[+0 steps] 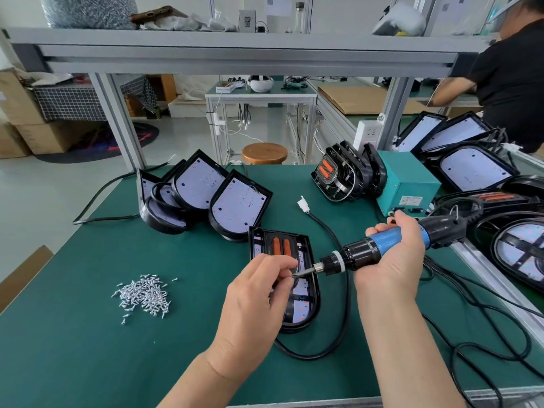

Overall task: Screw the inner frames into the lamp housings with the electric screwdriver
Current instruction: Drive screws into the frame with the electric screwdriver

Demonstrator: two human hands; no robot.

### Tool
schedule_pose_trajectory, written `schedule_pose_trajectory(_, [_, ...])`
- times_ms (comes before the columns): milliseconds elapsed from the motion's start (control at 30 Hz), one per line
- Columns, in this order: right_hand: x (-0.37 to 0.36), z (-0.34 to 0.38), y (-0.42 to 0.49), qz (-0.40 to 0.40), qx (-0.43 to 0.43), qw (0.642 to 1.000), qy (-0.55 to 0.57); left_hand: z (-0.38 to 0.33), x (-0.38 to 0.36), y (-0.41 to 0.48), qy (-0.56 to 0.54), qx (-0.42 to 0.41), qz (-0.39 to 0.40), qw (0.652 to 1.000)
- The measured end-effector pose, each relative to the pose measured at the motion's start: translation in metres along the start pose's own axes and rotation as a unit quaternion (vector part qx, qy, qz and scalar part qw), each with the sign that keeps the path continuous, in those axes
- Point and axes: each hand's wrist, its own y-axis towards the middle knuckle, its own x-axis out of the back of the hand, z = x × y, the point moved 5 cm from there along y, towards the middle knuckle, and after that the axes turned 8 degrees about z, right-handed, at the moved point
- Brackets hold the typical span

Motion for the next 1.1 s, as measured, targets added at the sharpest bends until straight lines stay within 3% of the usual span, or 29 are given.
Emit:
schedule_pose_trajectory(100, [-0.001,0.002,0.005,0.004,0.009,1.000,-0.011,0.007,0.000,0.001,0.010,0.017,0.023,1.000])
schedule_pose_trajectory(200, [-0.005,0.009,0.012,0.020,0.042,0.998,-0.031,0.023,0.010,0.004,-0.035,0.071,-0.029,0.996])
schedule_pose_trajectory(300, [-0.012,0.015,0.015,0.052,0.090,0.992,-0.072,0.060,0.016,0.009,-0.054,0.240,-0.059,0.967])
schedule_pose_trajectory(400, [-0.023,0.014,0.014,0.104,0.116,0.979,-0.131,0.085,0.001,0.016,-0.054,0.380,0.059,0.921])
schedule_pose_trajectory(500, [-0.034,0.008,0.012,0.160,0.122,0.963,-0.179,0.093,-0.008,0.026,-0.076,0.399,0.138,0.903])
schedule_pose_trajectory(600, [-0.040,0.002,0.012,0.186,0.124,0.954,-0.201,0.102,-0.010,0.030,-0.106,0.412,0.168,0.889])
schedule_pose_trajectory(1100, [-0.054,-0.014,0.011,0.239,0.116,0.939,-0.220,0.109,-0.017,0.029,-0.160,0.402,0.136,0.891])
